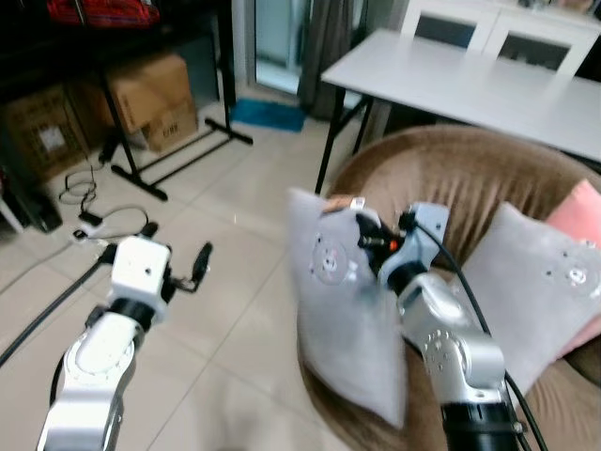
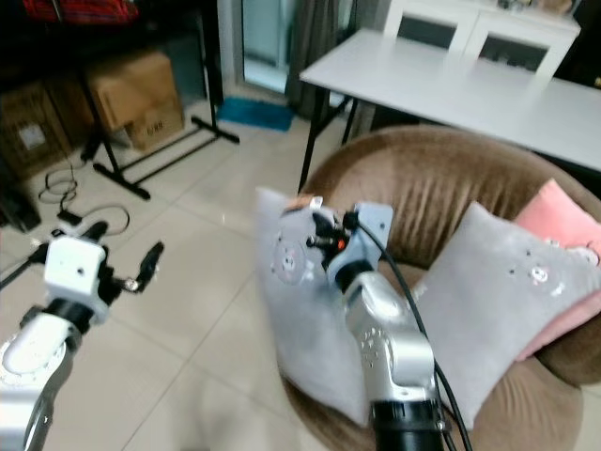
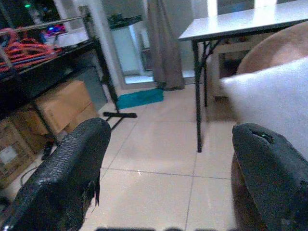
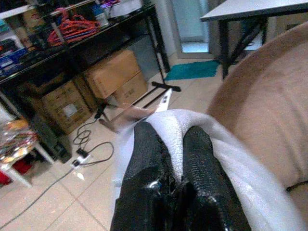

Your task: Move the pillow to the sofa from floor

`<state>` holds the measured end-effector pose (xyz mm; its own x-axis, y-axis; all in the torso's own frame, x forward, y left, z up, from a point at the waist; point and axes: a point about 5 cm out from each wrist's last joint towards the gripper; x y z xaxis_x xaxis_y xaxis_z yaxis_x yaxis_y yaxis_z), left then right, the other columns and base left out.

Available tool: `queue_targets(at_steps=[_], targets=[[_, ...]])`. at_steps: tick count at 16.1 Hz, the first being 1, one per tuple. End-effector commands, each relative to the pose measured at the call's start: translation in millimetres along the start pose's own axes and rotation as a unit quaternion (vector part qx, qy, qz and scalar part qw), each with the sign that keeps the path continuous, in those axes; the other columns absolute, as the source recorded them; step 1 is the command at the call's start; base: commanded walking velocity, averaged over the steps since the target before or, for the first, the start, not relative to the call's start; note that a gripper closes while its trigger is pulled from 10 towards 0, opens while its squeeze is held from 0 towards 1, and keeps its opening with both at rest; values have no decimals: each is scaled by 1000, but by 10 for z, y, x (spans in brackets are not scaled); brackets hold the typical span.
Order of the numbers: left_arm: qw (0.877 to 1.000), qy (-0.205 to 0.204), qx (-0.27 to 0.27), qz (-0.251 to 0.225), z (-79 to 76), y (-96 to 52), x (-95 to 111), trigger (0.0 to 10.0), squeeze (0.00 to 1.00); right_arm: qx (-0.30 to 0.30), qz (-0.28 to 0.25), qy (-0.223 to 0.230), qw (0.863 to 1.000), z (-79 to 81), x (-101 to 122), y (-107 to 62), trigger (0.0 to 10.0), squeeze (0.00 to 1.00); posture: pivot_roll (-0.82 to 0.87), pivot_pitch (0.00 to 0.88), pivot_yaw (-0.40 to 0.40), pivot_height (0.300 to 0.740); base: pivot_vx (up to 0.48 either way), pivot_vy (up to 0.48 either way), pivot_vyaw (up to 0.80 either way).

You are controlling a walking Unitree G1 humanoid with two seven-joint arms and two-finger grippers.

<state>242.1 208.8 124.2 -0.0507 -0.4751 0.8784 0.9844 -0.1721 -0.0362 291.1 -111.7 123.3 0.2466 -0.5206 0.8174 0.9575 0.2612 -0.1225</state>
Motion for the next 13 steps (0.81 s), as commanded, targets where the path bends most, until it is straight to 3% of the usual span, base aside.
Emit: queue_targets(at_steps=[1,8,13], targets=[[1000,-3,-14,-14,-59,27,71,10000,0,-12,-37,-7,999,-48,186,3,10000,0,52,0,-35,740,341,0,-525],[999,1,-33,-13,-84,11,69,10000,0,-14,-39,-7,999,-25,202,21,10000,0,53,0,-33,740,338,0,-743],[996,-1,-87,-10,-175,-53,57,10000,0,-4,-33,-6,999,16,177,32,10000,0,60,0,-33,740,58,0,0]])
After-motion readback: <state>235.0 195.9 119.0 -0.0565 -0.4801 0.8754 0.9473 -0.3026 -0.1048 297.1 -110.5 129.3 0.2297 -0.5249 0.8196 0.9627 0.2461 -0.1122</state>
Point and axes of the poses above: a point about 5 cm out from each wrist's last joint towards the gripper, its own y axis pointing out of the wrist towards the gripper, its own x axis along the axis of the wrist's last joint, z = x × y, and after that the axes turned 12 degrees about y, right-handed
